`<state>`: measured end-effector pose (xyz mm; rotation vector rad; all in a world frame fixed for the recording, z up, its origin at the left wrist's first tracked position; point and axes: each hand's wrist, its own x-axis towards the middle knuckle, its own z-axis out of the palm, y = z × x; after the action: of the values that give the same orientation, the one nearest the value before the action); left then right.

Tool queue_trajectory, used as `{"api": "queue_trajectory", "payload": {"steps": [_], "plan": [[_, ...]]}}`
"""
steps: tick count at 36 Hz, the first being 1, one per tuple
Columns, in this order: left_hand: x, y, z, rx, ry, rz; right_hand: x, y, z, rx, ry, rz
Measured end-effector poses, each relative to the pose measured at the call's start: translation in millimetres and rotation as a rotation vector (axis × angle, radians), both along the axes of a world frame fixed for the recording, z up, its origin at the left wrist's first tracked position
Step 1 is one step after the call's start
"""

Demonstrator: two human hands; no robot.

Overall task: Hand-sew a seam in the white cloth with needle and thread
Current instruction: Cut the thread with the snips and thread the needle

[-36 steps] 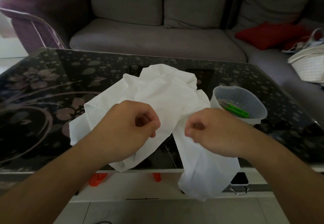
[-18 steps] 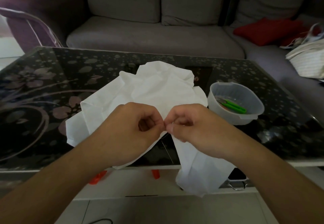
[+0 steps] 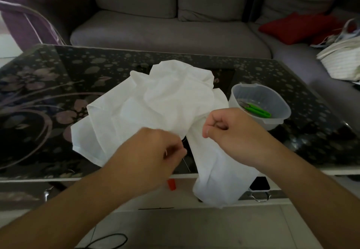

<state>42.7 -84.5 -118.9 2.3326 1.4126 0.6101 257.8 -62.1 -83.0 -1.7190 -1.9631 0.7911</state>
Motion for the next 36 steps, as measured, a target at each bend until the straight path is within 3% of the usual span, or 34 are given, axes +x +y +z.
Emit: {"api": "queue_trajectory", "payload": {"steps": [3,8,15,27,29,31,36], "plan": [[1.8,-8.2,-19.4,0.110,0.139,-0.191,0.7,-1.8,-3.9,-0.007,0.012,0.012],[4.6,-10.4,-51.4,0.247,0.249,-0.339,0.4,-5.1,-9.6,-0.021,0.022,0.015],[3.6,-13.1,-71.8,0.452,0.247,-0.362,1.6,-7.1,-11.5,-0.014,0.039,-0.006],[10.5,-18.1,-69.6,0.488,0.201,-0.385,2.5,-13.4,-14.0,-0.024,0.036,-0.029],[12.5,-19.8,-64.6,0.461,0.134,-0.337,1.8,-14.1,-12.6,-0.017,0.031,-0.036],[15.7,-21.8,-52.7,0.358,-0.044,-0.201,1.1,-14.4,-9.7,-0.020,0.065,-0.053],[21.2,-21.4,0.5,-0.171,-0.758,0.313,-3.7,-16.9,-8.5,-0.117,0.299,-0.134]]}}
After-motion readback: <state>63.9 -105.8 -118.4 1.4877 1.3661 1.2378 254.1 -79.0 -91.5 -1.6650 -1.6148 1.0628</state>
